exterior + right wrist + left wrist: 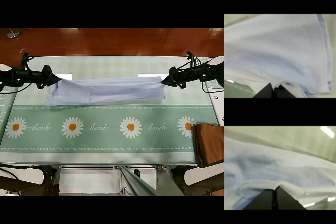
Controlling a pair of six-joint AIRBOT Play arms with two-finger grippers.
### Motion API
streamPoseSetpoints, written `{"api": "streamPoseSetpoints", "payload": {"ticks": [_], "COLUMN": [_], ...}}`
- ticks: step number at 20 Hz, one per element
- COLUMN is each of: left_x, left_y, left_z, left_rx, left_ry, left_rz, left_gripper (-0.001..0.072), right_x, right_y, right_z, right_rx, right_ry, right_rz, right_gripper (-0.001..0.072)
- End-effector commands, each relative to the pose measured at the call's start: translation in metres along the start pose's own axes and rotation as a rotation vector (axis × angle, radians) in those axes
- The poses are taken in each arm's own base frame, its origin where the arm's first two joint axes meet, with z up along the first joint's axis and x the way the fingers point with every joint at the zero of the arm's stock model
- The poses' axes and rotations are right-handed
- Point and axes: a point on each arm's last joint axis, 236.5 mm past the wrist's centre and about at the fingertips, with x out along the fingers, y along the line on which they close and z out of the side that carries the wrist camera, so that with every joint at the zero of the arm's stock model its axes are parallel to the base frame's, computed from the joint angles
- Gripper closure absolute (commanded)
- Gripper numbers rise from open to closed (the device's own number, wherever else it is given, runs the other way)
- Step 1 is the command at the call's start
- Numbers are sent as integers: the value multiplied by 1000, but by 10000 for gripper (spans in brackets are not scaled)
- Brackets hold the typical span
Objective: Fold the shirts.
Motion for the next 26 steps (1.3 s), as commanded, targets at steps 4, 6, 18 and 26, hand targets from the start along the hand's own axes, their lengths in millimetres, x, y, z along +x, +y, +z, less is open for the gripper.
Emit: {"api": "streamPoseSetpoints", "payload": {"ticks": [4,6,18,26], "left_x": [35,23,-128,-74], "left_y": [14,14,49,-39], "left_z": [13,9,-15,-104], "left_rx": [-9,3,105,256], "left_ry": [44,87,-100,-22], "left_rz": [18,16,352,178], "left_gripper": [362,5,7,12], "right_x": [25,18,20,64], "right_y": [7,8,-71,18], "right_z": [35,39,-12,-9], "right_rx": [76,59,154,-23], "right_ry": [-50,-62,192,208], "right_rz": [117,136,-81,-8], "right_gripper": [530,84,86,690]}}
